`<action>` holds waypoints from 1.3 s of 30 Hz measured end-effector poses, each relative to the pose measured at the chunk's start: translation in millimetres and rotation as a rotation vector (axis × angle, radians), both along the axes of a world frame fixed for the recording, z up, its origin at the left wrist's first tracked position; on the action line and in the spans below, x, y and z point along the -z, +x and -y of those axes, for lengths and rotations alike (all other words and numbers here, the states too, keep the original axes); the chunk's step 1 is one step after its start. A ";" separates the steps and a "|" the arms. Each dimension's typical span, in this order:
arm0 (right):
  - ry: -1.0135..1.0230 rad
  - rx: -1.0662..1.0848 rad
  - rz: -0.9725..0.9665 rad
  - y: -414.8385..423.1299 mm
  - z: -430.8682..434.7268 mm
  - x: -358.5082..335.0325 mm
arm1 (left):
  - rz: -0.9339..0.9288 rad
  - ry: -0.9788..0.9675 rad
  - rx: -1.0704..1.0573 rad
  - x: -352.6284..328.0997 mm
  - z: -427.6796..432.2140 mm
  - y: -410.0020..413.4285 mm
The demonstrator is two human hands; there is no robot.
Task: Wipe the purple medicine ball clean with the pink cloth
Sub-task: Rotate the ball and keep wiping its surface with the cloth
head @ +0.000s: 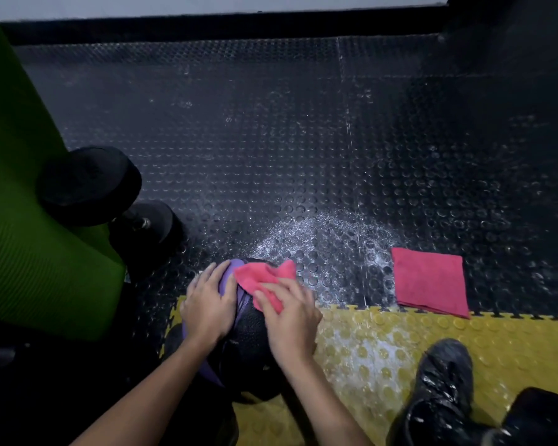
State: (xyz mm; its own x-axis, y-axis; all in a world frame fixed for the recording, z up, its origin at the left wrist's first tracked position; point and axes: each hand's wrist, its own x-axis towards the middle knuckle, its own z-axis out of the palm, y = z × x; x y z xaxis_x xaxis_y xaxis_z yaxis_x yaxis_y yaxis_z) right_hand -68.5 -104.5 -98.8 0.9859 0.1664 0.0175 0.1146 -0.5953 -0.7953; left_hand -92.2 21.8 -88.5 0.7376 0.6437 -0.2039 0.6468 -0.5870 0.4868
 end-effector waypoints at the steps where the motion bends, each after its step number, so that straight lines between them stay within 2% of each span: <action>1: 0.024 -0.002 -0.008 2.9 0.3 -1.5 | 0.014 -0.012 -0.016 -0.2 -1.4 -1.2; 3: 0.131 0.111 -0.124 11.8 11.6 8.7 | 0.033 -0.033 -0.038 -1.3 -2.1 -2.5; 6: 0.272 0.308 -0.467 24.0 36.5 23.0 | 0.017 -0.034 -0.028 -2.2 3.3 -0.2; 7: 0.266 0.349 -0.491 22.4 37.8 22.5 | 0.009 -0.022 -0.018 -1.7 4.7 2.5; 9: 0.157 0.353 -0.311 12.5 25.0 15.8 | -0.006 -0.004 0.001 -0.2 4.4 10.0; 12: -0.045 0.146 0.102 -3.4 -1.6 -1.8 | -0.049 -0.006 0.033 1.3 1.3 19.9; 13: -0.112 0.075 0.178 -0.5 -5.1 -5.9 | -0.058 0.002 0.039 0.9 1.1 21.9; 14: -0.160 0.016 0.177 9.8 -5.8 -8.7 | -0.066 0.007 0.041 0.3 1.2 23.0; 16: -0.192 -0.048 -0.023 37.1 -0.8 -6.9 | -0.083 0.017 0.044 -1.4 4.2 24.0; 18: -0.121 -0.025 -0.226 61.2 5.0 -3.4 | -0.100 0.029 0.049 -1.2 8.2 25.7; 19: -0.105 -0.015 -0.255 65.7 4.6 -3.9 | -0.104 0.029 0.042 -1.9 8.8 28.2; 20: -0.131 -0.021 -0.222 62.7 2.2 -6.7 | -0.106 0.021 0.026 -2.9 7.8 31.6; 22: -0.257 -0.006 0.016 37.6 -3.8 -11.1 | -0.103 -0.009 -0.027 -4.5 4.2 37.4; 24: -0.252 -0.018 0.176 4.2 -5.8 -13.6 | -0.092 -0.028 -0.055 -5.4 0.4 36.9; 27: -0.263 -0.033 0.225 5.5 -4.1 -10.4 | -0.063 -0.012 -0.003 -4.0 -2.0 29.3; 28: -0.274 -0.019 0.171 17.7 -4.0 -8.8 | -0.064 -0.001 0.027 -2.9 -0.8 27.3; 31: -0.236 -0.016 -0.181 61.0 -1.3 -7.7 | -0.087 0.041 0.075 -1.7 8.3 26.3; 33: -0.182 0.019 -0.262 71.2 1.5 -6.6 | -0.092 0.048 0.067 -1.5 11.2 27.6; 34: -0.181 0.023 -0.245 65.4 1.4 -9.0 | -0.089 0.047 0.059 -1.1 10.6 28.4; 37: -0.238 0.073 0.084 14.2 -0.5 -12.2 | -0.061 0.020 0.023 0.0 4.6 29.3; 39: -0.208 0.015 0.211 -14.3 -2.0 -11.0 | -0.034 0.005 0.014 0.0 -0.3 28.6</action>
State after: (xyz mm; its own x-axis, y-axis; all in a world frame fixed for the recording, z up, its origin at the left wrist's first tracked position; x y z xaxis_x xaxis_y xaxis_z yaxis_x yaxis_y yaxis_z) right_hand -82.8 -102.5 -87.8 0.9666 0.1728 0.1894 0.2540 -0.7457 -0.6159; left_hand -63.6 22.1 -88.5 0.7395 0.6341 -0.2259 0.6545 -0.5989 0.4614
